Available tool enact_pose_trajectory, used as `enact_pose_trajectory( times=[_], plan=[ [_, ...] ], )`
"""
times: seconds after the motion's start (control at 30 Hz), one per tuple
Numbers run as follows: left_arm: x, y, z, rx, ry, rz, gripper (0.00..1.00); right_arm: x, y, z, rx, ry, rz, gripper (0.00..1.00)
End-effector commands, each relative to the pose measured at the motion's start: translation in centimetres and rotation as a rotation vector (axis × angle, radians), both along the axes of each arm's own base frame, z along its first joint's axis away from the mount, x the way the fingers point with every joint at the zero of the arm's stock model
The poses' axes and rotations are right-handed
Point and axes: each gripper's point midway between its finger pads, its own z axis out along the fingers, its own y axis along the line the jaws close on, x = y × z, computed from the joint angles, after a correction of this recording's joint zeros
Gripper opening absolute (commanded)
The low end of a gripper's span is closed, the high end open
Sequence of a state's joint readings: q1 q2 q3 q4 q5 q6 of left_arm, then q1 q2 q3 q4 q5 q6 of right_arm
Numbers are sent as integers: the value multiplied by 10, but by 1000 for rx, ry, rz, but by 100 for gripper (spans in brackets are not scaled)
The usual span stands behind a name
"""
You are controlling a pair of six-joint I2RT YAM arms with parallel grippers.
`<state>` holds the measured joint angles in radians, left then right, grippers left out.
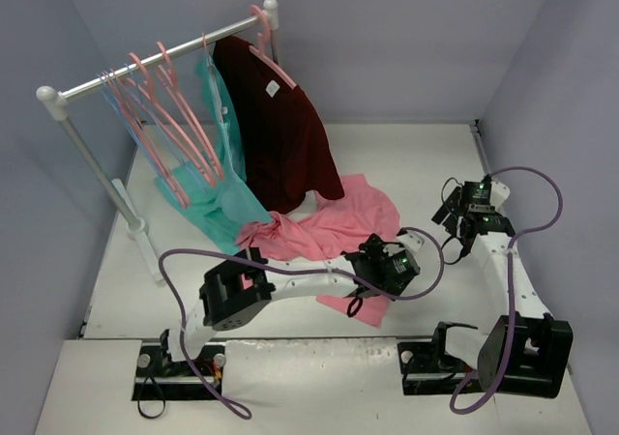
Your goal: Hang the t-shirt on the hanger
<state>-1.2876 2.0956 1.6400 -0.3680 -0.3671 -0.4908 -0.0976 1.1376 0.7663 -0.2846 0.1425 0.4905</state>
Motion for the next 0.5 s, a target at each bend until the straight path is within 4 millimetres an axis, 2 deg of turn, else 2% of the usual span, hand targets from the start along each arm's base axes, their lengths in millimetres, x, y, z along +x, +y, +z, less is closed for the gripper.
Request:
enact_pose_trajectory(
  times=[0.0,0.13,0.17,0.2,0.27,0.3,0.33,0.4,0.47],
  plan=[
    [7,-21,19,-101,1,51,81,5,-8,9,2,-63,-63,70],
    [0,-22,-2,-64,14,46,77,3,-5,6,15,-65,-47,70],
    [-3,-21,-8,-55,20,46,72,3,-3,5,20,-65,-41,70],
    [-5,-18,-14,-43,29,50,59,3,-1,5,27,-68,-30,70],
    [-7,-10,-24,-13,40,70,20,5,5,4,43,-76,0,70],
    [-5,-2,-26,10,35,91,4,6,8,4,53,-81,16,70],
    [-1,11,-25,37,24,127,0,8,13,4,64,-89,43,70],
    [4,25,-13,27,4,156,0,10,17,5,64,-93,67,70],
    [11,50,21,-17,-50,183,0,17,30,7,53,-93,129,69]
  ],
)
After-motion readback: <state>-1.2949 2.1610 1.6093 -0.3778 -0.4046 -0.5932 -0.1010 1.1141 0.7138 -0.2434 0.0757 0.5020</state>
